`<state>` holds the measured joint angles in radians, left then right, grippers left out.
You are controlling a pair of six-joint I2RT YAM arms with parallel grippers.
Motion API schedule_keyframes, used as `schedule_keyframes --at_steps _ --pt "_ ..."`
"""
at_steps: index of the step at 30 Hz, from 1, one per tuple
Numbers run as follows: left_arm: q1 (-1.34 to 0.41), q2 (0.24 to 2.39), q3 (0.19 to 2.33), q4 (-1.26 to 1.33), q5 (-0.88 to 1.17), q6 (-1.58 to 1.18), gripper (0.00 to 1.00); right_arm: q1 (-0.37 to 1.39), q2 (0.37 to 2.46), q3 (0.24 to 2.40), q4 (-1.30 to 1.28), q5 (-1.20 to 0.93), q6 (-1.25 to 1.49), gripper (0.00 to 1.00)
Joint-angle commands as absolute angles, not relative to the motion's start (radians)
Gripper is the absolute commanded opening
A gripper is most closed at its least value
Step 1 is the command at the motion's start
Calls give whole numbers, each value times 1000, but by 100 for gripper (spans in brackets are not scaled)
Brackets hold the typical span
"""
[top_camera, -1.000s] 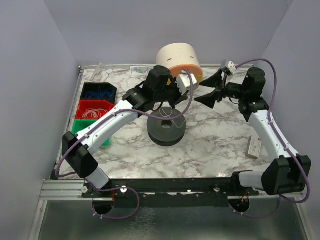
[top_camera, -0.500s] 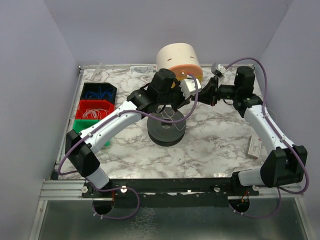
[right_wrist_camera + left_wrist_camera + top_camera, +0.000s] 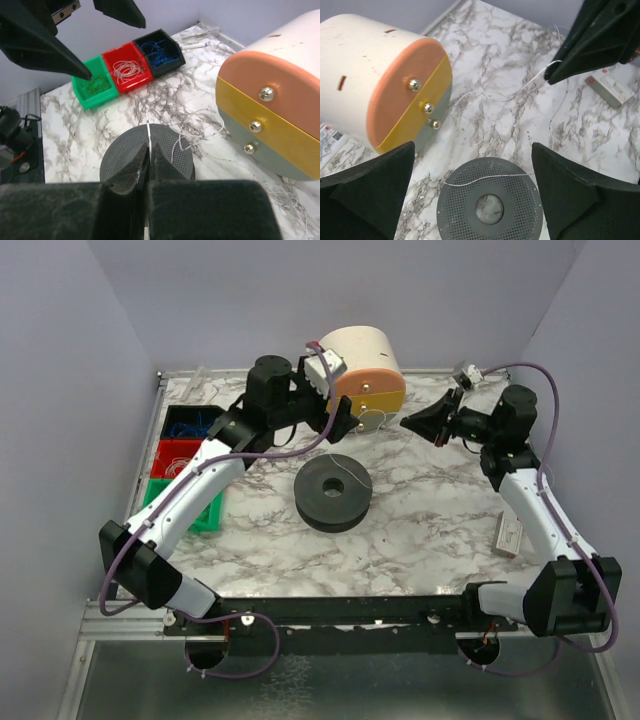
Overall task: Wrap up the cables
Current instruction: Adjust the cable at the center of the board.
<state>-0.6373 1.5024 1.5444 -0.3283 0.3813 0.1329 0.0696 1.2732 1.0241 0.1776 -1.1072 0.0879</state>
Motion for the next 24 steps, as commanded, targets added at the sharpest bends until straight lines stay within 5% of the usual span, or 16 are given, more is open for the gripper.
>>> schedule_keyframes --at_steps 1,11,24 --pt "-556 1438 1438 -157 448 -93 99 33 1193 971 386 -1003 277 0" --pt "-477 1485 1138 269 730 -506 99 8 1084 942 448 -937 289 1" --pt "-494 1557 1145 408 788 -643 99 8 1076 926 539 -1032 381 0"
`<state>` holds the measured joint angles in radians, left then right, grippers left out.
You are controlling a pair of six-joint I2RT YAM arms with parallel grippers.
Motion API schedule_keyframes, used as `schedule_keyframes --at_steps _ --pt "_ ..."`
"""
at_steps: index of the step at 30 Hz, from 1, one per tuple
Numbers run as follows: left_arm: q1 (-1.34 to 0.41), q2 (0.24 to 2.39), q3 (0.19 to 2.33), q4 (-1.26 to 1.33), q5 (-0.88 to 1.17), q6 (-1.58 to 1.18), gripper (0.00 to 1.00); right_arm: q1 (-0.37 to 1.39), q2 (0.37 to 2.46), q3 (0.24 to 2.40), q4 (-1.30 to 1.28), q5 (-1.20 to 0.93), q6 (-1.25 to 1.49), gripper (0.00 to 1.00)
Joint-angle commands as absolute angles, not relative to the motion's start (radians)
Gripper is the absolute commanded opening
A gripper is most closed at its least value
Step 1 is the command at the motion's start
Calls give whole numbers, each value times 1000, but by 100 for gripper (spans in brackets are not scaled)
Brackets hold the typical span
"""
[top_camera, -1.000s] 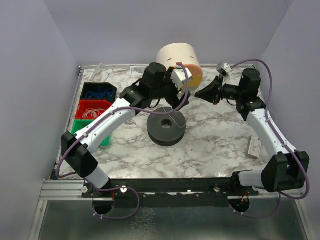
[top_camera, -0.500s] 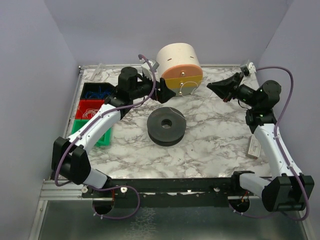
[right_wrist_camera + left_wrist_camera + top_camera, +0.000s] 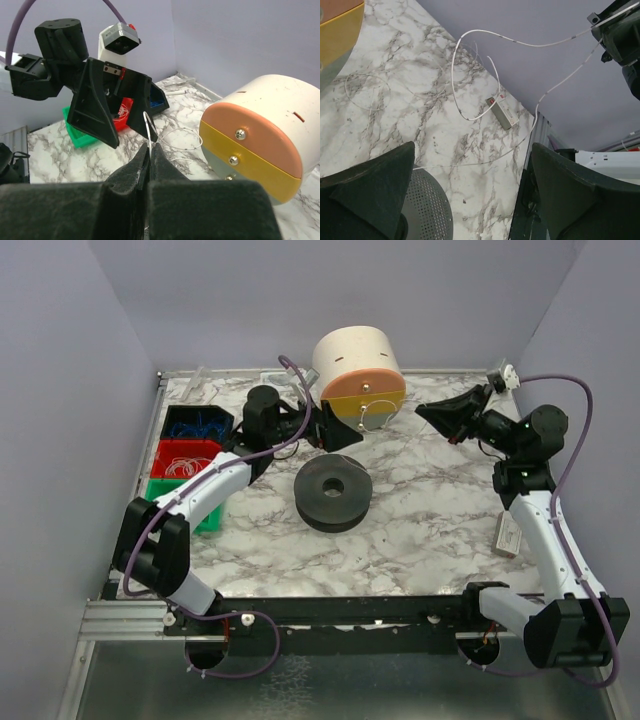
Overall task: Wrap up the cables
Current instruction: Adjust the cable at the center of the board.
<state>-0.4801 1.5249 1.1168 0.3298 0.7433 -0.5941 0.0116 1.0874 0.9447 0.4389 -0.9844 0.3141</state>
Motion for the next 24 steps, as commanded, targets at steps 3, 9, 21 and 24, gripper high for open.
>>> schedule_keyframes --at_steps 3,9,21,24 --pt "-513 1577 1154 411 796 -646 97 8 1082 900 623 -1053 450 1" --pt "-554 1619 1183 418 826 -654 86 9 1089 871 677 -1076 479 0" --pt "-558 1663 1226 441 844 -678 51 9 1113 831 753 -1108 519 1" --pt "-558 1662 1223 446 853 -674 32 10 1109 828 744 -1096 494 1"
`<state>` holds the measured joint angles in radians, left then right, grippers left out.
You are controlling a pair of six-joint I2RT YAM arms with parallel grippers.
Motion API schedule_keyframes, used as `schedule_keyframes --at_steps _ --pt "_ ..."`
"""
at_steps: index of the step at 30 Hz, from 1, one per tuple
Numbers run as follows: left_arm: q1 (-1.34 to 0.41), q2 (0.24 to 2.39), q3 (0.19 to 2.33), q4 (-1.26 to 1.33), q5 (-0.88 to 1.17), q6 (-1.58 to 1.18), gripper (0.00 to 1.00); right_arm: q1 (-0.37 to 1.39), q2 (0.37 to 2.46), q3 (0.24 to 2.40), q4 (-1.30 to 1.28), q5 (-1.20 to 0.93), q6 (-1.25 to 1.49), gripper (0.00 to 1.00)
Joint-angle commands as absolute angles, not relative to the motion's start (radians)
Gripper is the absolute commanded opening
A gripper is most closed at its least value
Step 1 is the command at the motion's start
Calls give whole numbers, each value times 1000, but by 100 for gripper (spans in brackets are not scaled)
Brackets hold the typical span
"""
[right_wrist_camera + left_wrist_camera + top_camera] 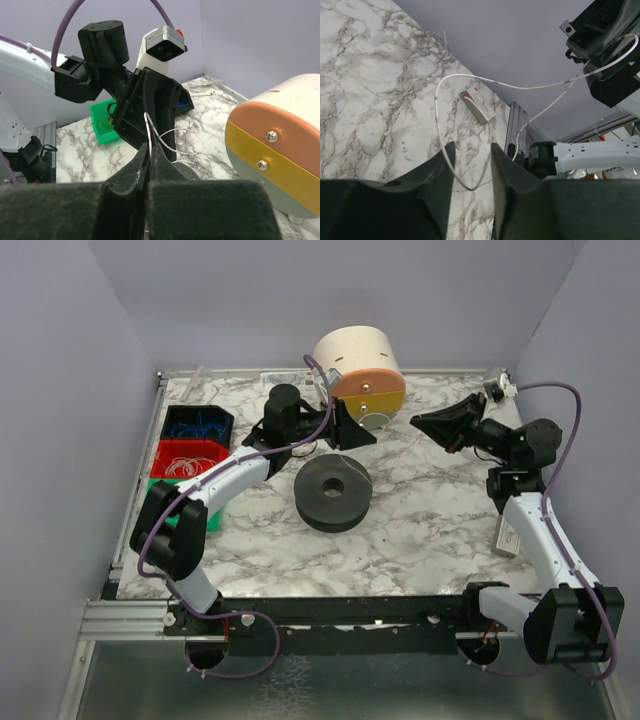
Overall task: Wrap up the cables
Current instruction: Adjust the cable at the center of the board.
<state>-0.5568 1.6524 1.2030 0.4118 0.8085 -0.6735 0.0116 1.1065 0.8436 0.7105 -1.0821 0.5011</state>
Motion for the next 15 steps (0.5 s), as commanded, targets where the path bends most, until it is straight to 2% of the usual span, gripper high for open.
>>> schedule_keyframes --at_steps 1,3,4,6,8,14,15 --pt "-557 1659 1222 447 853 -670 21 10 1106 827 731 -1087 479 1" --pt "-554 1648 1216 447 856 -661 2 9 1094 833 679 -1051 422 0" --pt "-550 1640 1214 437 861 -647 0 9 1087 838 640 -1028 385 0" --pt "-534 1611 1236 319 835 -546 0 6 1080 855 569 -970 330 1" --pt "-528 1583 1302 75 748 -340 0 5 1078 870 508 -902 287 0" --pt "-528 1581 1493 -491 409 123 0 5 1091 916 333 -765 62 1" --pt "-529 1579 1510 -520 354 154 0 5 1102 928 300 -777 22 6"
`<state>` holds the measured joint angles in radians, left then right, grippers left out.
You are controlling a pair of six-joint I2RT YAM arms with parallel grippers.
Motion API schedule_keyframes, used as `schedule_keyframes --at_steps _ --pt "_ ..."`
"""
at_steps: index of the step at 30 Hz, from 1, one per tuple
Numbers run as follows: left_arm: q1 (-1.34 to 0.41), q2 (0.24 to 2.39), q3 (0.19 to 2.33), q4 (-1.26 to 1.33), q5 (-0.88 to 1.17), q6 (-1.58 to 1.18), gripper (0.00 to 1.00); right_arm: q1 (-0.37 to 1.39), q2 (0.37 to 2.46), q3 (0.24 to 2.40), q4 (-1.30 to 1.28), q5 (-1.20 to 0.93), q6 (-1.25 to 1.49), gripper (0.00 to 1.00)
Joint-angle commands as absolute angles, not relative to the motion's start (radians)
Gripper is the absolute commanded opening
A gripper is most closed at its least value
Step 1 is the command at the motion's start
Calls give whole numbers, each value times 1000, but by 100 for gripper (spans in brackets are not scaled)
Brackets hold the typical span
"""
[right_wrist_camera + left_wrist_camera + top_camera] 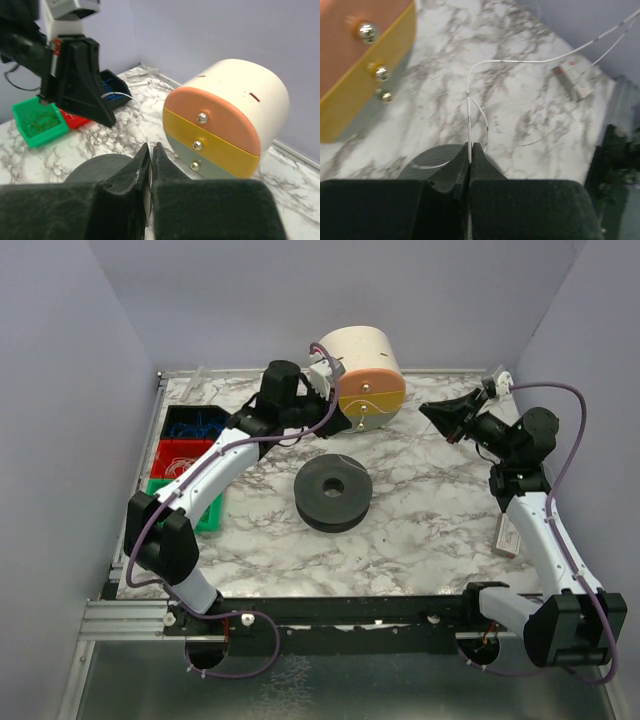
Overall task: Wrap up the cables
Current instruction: Adjust the cable at the center of the board.
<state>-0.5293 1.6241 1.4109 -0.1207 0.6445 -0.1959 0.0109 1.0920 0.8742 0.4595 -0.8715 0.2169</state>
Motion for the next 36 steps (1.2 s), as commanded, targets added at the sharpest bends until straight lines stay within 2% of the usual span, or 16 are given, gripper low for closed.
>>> schedule_keyframes --at_steps 1,2,3,5,7,9,12,14,21,23,26,28,36 --pt "-530 1575 1528 -568 310 189 0 6 1123 948 253 -815 -42 20" --pt "-535 1570 1542 -601 265 223 0 5 1148 979 178 -870 -115 38" --pt "-540 1564 1559 -630 238 256 0 6 1175 1016 83 -938 -193 51" --pt "-559 1557 1593 -680 187 305 0 5 1223 1095 -142 -1080 -372 64" --pt "-606 1549 1621 -714 125 352 0 5 1260 1157 -300 -1200 -480 70" --pt "-670 1543 1641 -742 90 396 0 6 1280 1196 -343 -1299 -479 71" --pt "-778 1550 1669 -793 104 456 0 11 1274 1143 -81 -1372 -201 72" --pt "-836 1568 1697 -828 143 483 0 42 1260 1114 15 -1374 -129 76" --pt "-908 1682 1866 -949 329 502 0 81 1284 1128 -265 -1458 -447 76" --pt "-911 1700 1891 -954 352 493 0 81 1299 1161 -434 -1499 -593 75" --pt "-912 1722 1906 -958 340 490 0 82 1335 1256 -782 -1517 -953 73" --pt "-912 1732 1906 -960 328 490 0 81 1361 1303 -908 -1525 -1043 70" --pt "-925 1772 1926 -965 345 477 0 111 1402 1307 -933 -1510 -1053 61"
